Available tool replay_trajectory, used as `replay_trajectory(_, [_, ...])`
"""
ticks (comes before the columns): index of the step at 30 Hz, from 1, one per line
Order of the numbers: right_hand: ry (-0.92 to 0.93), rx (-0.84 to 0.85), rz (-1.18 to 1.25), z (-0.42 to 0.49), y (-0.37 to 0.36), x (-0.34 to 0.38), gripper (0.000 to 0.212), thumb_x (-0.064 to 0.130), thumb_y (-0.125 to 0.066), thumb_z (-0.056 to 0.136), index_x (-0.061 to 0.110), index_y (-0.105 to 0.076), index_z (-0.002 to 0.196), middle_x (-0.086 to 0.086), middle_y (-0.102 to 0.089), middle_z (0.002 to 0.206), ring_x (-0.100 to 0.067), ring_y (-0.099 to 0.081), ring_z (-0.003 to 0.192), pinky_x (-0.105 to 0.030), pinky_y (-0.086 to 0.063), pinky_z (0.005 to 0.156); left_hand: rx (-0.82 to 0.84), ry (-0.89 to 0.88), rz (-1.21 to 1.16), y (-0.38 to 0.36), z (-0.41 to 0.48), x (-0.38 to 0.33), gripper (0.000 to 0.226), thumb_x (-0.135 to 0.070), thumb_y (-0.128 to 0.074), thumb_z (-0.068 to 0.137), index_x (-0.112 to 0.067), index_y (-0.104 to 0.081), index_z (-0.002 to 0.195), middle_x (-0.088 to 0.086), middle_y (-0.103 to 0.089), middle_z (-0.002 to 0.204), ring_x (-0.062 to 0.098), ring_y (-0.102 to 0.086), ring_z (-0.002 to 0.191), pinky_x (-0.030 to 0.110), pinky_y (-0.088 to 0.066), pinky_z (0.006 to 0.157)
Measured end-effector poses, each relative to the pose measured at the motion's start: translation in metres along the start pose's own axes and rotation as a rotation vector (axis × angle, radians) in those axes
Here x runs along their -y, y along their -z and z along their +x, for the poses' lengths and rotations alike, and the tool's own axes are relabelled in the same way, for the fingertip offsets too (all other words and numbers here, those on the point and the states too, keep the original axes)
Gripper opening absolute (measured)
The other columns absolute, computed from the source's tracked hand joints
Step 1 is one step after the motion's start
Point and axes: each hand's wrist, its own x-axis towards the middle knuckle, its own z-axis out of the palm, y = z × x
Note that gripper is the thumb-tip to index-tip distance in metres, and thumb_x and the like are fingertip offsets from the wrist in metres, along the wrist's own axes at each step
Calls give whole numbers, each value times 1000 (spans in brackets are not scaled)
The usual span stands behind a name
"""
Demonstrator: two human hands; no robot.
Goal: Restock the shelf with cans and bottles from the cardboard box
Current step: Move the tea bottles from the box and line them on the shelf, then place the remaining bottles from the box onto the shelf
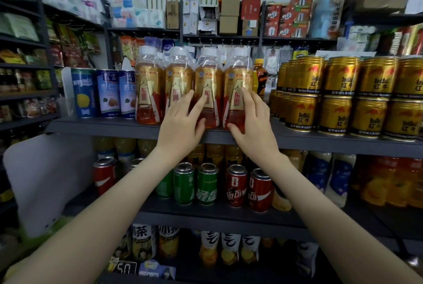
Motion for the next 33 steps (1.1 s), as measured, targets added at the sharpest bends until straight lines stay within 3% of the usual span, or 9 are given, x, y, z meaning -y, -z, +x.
replay_trajectory(2, [116, -129, -16, -20, -8, 19, 65, 16, -66, 86, 5, -35, 143, -17, -42, 139, -27, -33, 129, -40, -35, 109, -48, 47, -60, 6, -29, 1, 48, -23, -52, 92, -8, -48, 137, 21, -50, 136, 36, -50, 124, 46, -41, 103])
replay_trajectory(4, [219, -93, 28, -42, -26, 42, 52, 14, -62, 88, 2, -44, 136, -16, -49, 130, -26, -41, 122, -36, -38, 104, -17, 62, -67, 11, -67, 7, 46, -23, -50, 91, -5, -52, 133, 19, -53, 133, 33, -52, 121, 44, -43, 101])
replay_trajectory(9, [376, 282, 264, -114, -95, 106, 42, 12, -61, 89, 1, -52, 129, -14, -56, 125, -29, -51, 117, -37, -45, 97, 166, 247, 15, 47, -195, 37, 47, -23, -54, 88, -3, -54, 130, 17, -56, 131, 30, -53, 119, 41, -45, 99])
replay_trajectory(12, [404, 470, 369, -163, -144, 148, 43, 11, -61, 88, -1, -52, 128, -16, -57, 122, -34, -55, 112, -43, -51, 91, 408, 402, 110, 89, -286, 55, 50, -28, -48, 85, -4, -55, 128, 17, -57, 127, 33, -56, 113, 40, -48, 93])
replay_trajectory(16, [446, 723, 454, -223, -197, 219, 49, 15, -55, 93, 2, -43, 138, -14, -51, 132, -34, -47, 123, -43, -44, 99, 732, 627, 236, 159, -405, 83, 52, -29, -45, 78, -3, -57, 122, 19, -62, 114, 36, -63, 99, 38, -55, 79])
replay_trajectory(19, [530, 933, 464, -267, -233, 274, 54, 23, -45, 99, 11, -26, 148, -5, -37, 144, -24, -31, 134, -32, -34, 103, 875, 843, 294, 206, -487, 100, 60, -35, -35, 83, -4, -53, 130, 21, -59, 123, 37, -60, 108, 44, -54, 86])
replay_trajectory(26, [718, 1171, 499, -366, -335, 402, 52, 13, -58, 91, 4, -42, 140, -13, -54, 127, -32, -53, 113, -38, -50, 84, 990, 1220, 364, 278, -636, 148, 52, -27, -46, 77, -1, -61, 119, 21, -63, 112, 39, -65, 90, 42, -56, 72])
replay_trajectory(31, [835, 1403, 455, -436, -424, 480, 65, 6, -49, 94, 14, -22, 152, -10, -36, 148, -28, -39, 133, -37, -41, 102, 1025, 1244, 361, 298, -720, 196, 43, -21, -68, 67, -7, -67, 108, 13, -69, 99, 27, -69, 74, 32, -55, 56])
replay_trajectory(33, [959, 1455, 439, -469, -466, 498, 74, -1, -47, 92, 19, -10, 153, -8, -28, 152, -24, -33, 136, -34, -36, 105, 1078, 1268, 323, 296, -766, 208, 67, -23, -87, 49, -11, -63, 112, 9, -70, 99, 22, -70, 77, 28, -56, 59])
